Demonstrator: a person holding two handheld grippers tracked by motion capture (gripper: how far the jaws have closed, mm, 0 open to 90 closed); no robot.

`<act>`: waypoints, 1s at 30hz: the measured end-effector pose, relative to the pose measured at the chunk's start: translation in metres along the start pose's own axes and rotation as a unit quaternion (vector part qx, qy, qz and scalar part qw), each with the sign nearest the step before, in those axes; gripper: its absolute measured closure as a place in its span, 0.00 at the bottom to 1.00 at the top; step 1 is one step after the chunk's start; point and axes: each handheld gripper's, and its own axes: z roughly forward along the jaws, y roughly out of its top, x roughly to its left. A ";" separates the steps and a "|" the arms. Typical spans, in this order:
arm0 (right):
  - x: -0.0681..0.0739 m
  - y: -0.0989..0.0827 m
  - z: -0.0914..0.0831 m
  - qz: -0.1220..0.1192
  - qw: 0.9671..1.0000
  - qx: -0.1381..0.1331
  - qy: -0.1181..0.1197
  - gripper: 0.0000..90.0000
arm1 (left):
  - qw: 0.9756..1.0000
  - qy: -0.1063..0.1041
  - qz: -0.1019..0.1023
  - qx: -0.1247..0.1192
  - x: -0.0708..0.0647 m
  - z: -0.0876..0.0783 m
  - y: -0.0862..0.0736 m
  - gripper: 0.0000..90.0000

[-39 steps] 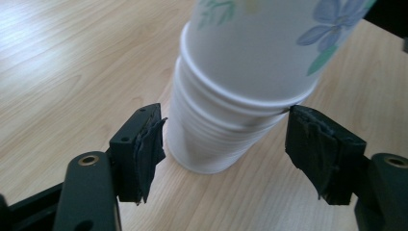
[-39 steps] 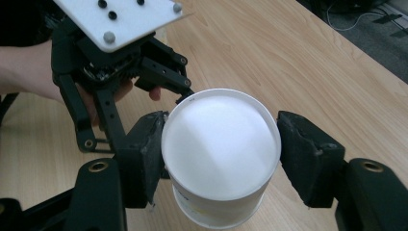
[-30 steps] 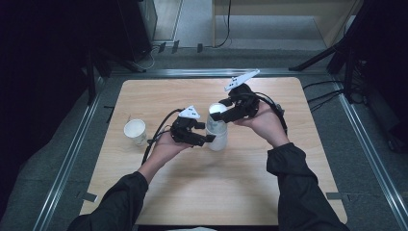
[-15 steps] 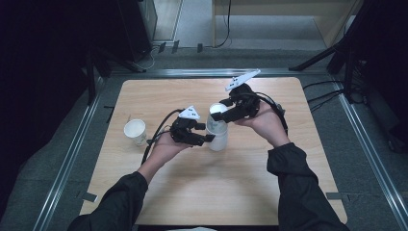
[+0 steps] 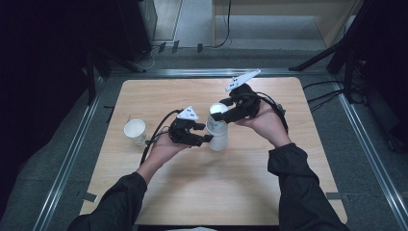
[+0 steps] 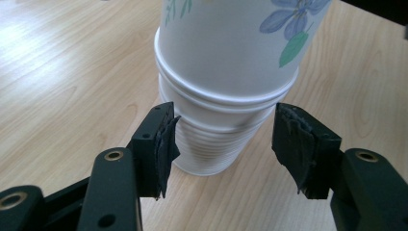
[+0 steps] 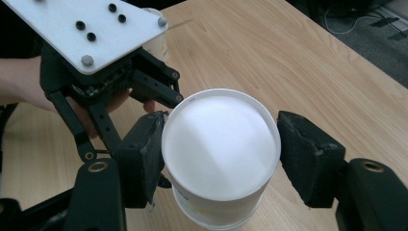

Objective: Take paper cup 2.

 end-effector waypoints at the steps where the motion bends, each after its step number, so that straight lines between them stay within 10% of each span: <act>1: 0.000 0.000 0.000 0.000 1.000 0.000 0.000 0.40 | 1.000 -0.002 -0.001 -0.001 0.000 0.000 0.000 0.47; 30: 0.004 -0.002 0.007 -0.019 0.999 0.022 -0.014 0.41 | 1.000 0.004 -0.005 0.005 0.002 0.002 -0.005 0.48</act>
